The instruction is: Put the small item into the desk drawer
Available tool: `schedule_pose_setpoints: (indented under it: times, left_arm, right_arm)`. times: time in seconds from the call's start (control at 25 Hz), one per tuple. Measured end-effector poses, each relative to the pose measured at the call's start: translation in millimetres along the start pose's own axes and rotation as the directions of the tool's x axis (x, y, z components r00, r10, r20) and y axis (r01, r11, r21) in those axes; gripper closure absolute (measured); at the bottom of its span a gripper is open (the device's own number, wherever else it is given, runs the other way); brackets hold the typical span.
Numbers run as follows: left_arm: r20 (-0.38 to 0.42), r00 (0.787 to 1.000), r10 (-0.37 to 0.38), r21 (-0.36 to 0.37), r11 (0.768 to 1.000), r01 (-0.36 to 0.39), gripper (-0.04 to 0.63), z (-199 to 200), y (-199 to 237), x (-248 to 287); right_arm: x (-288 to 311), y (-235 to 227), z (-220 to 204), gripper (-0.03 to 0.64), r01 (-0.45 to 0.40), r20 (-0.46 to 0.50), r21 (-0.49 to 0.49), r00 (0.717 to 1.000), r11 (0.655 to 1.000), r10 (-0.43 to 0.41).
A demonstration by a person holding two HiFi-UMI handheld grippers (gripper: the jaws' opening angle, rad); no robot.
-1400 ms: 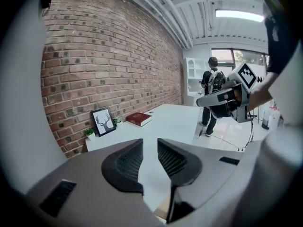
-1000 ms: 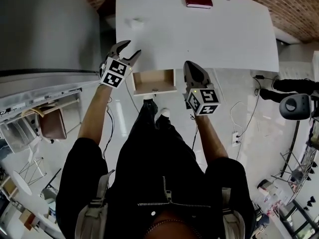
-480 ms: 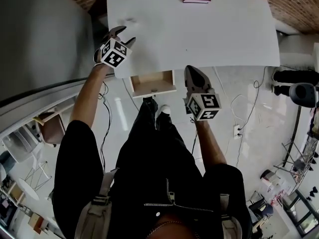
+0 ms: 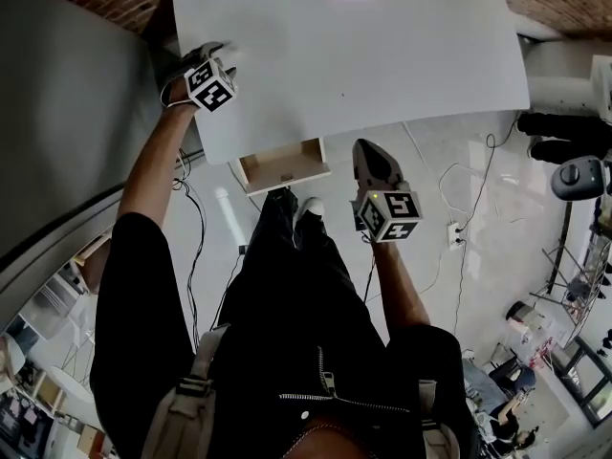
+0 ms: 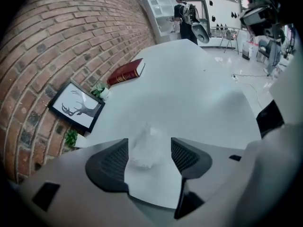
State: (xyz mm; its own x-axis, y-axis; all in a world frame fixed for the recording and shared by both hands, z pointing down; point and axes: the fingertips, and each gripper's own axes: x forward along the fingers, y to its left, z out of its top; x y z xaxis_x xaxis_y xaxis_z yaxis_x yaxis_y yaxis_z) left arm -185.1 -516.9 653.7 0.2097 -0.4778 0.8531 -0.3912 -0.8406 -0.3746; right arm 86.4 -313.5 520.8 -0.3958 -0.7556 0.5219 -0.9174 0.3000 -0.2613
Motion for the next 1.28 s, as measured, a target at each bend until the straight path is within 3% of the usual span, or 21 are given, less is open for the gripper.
schedule_pose_setpoints:
  times: [0.36,0.48,0.56,1.0,1.28]
  left_arm:
    - [-0.099,0.995,-0.021,0.078,0.997,0.029,0.325,-10.4,3.1,34.2]
    - [-0.107,0.994,0.01,0.09,0.996,0.0,0.414,-13.8,5.5,38.1]
    - [-0.104,0.994,0.017,0.081,0.997,-0.008,0.42,-14.5,5.3,38.7]
    - [-0.021,0.999,0.049,-0.066,0.997,-0.05,0.426,-0.2,-9.8,-3.1]
    - [0.066,0.992,0.106,-0.195,0.977,-0.091,0.426,14.4,-19.7,-56.5]
  right_arm:
    - [-11.7,-27.6,-12.3,0.611,0.068,-0.015,0.044,0.998,0.997,-0.067]
    - [-12.2,-31.6,-17.2,0.611,0.073,-0.025,0.056,0.997,0.996,-0.072]
    - [-13.6,-33.2,-20.4,0.611,0.075,-0.026,0.061,0.997,0.995,-0.073]
    - [-34.6,-32.7,-17.7,0.611,0.044,0.011,0.055,0.999,0.998,-0.044]
    - [-48.9,-20.7,-8.7,0.611,-0.001,0.051,0.024,0.999,1.0,0.0]
